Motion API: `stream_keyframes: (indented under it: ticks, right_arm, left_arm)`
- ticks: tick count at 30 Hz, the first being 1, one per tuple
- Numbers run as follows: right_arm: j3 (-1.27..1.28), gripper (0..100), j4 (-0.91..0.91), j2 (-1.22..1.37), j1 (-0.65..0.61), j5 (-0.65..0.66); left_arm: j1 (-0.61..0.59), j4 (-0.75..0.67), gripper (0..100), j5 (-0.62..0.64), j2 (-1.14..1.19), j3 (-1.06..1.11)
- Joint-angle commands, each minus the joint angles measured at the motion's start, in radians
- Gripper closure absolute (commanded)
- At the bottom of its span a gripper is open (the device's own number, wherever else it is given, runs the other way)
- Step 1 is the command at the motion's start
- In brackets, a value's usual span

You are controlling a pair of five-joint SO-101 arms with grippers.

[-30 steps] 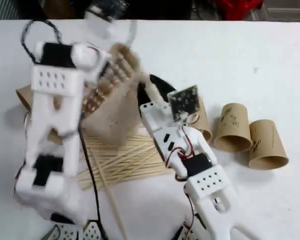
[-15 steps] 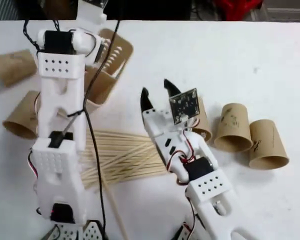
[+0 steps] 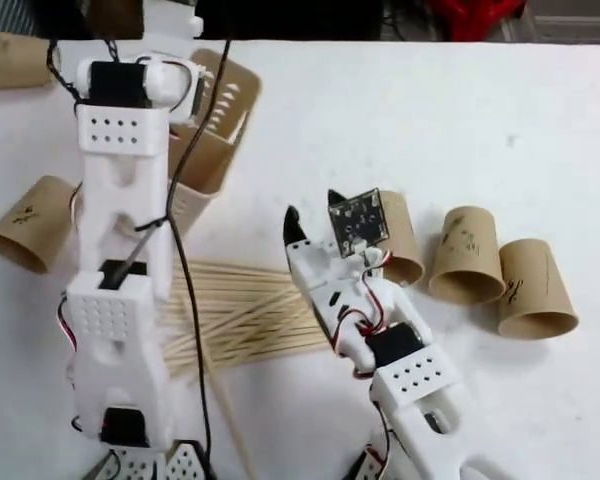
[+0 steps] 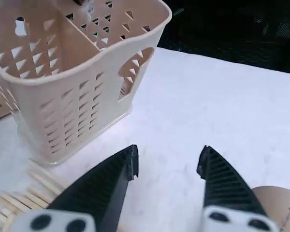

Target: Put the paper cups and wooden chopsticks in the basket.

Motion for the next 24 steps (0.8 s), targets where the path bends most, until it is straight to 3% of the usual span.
stream_keyframes:
  ticks: [1,15,24]
  right_arm:
    - [-0.005,79.0,0.008,-0.025,0.01,0.012]
    - [-0.008,79.0,0.077,-0.03,0.01,0.017]
    - [-0.008,79.0,0.079,-0.025,0.008,0.215]
  left_arm:
    - [-0.033,0.002,87,0.017,0.007,0.008]
    - [-0.085,0.011,87,0.011,-0.016,-0.005]
    - [-0.096,0.002,87,0.015,-0.165,-0.003]
